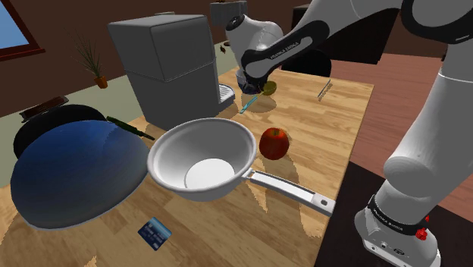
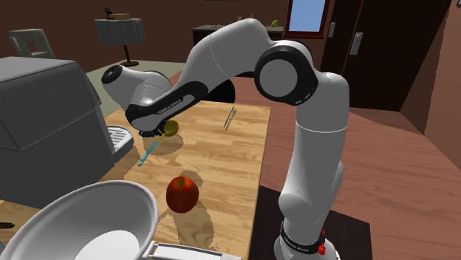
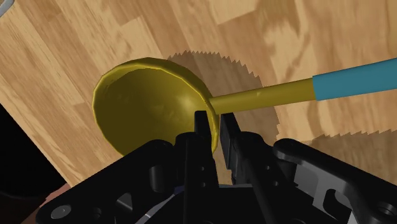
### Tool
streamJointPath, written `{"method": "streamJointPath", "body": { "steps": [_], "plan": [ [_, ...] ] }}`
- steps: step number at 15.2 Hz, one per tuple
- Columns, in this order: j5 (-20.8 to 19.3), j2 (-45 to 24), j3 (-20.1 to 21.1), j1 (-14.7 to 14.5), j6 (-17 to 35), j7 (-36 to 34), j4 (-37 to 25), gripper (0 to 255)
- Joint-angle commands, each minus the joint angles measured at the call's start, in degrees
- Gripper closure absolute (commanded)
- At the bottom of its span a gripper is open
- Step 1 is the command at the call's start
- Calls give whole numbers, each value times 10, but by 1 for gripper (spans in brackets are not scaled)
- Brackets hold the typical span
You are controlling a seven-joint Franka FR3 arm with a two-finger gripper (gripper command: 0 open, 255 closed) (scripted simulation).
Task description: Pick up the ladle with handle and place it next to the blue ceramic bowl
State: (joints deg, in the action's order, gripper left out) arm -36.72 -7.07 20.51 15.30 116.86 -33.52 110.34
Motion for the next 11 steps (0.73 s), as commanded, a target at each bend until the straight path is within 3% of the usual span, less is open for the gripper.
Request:
{"method": "streamJointPath", "body": {
  "steps": [1, 11],
  "plan": [
    [-6, -5, -1, 0, 11, -9, 8, 255],
    [-43, -40, -7, -2, 61, -56, 40, 255]
  ]
}}
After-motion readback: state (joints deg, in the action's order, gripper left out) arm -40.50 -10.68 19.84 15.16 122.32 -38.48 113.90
